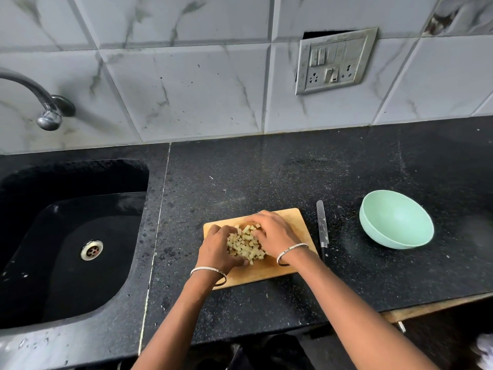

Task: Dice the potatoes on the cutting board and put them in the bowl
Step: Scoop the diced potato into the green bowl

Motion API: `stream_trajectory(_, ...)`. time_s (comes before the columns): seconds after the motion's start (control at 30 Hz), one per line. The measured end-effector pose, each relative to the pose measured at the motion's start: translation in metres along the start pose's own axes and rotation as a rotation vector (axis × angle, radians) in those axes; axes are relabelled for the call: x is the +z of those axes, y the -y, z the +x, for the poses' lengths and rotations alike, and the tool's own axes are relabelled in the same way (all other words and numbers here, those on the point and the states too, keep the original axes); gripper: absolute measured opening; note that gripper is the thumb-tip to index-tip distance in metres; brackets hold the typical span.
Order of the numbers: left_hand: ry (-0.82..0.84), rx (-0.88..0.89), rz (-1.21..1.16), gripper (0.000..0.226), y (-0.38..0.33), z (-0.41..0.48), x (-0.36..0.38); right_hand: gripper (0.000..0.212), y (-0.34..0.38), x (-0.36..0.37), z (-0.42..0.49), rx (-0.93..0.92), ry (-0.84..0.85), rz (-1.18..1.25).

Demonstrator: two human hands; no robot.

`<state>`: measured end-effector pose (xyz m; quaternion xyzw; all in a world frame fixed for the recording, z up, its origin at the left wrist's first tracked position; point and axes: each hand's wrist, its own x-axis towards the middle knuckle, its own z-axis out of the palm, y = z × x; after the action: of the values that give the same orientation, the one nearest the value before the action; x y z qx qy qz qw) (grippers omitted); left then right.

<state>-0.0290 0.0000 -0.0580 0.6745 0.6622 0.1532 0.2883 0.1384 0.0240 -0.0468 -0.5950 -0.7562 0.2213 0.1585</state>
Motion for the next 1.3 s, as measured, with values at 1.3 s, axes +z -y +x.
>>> stream_trajectory(1.3, 0.124, 0.021, 0.210, 0.090, -0.010, 0.005, -0.009, 0.069, -0.004, -0.011, -0.016, 0.224, 0.229, -0.063)
